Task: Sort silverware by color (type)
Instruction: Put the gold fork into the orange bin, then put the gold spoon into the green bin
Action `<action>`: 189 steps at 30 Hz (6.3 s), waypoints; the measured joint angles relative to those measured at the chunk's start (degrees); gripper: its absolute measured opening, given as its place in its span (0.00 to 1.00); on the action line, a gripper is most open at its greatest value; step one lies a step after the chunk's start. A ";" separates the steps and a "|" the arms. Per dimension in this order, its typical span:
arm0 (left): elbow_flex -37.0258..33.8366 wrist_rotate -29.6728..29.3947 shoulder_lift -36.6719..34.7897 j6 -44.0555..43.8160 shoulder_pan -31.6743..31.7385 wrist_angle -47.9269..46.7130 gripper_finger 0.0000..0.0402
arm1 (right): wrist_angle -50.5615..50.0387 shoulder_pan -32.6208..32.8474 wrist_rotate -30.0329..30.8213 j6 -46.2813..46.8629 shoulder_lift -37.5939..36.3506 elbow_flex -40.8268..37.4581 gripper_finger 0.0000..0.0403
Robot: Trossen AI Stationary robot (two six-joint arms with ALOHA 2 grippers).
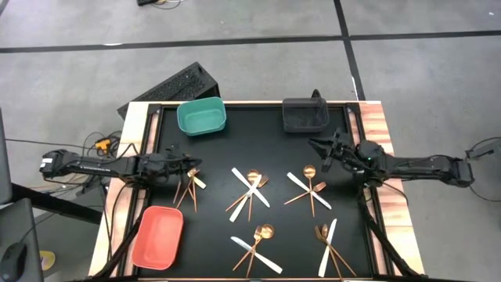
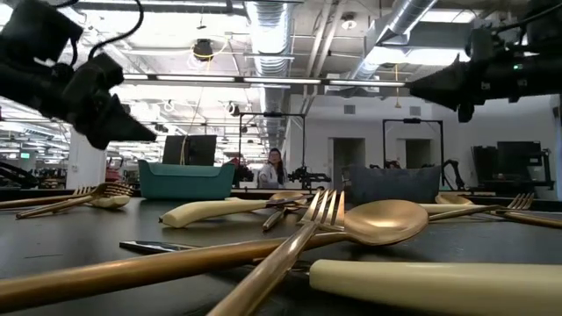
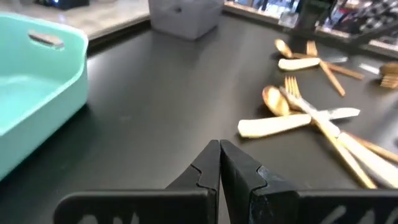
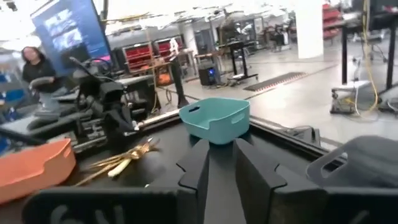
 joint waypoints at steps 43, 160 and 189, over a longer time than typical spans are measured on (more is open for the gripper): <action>28.83 0.89 40.75 -18.99 -4.44 -38.35 0.43 | 1.64 14.58 20.06 12.89 18.55 0.18 0.43; 40.63 -30.54 55.24 -47.26 -29.45 -45.20 0.26 | 1.74 12.73 19.87 15.80 18.71 0.18 0.43; 34.68 -0.60 55.48 4.22 4.56 2.20 0.26 | -0.56 -9.21 -2.66 14.38 18.73 0.18 0.43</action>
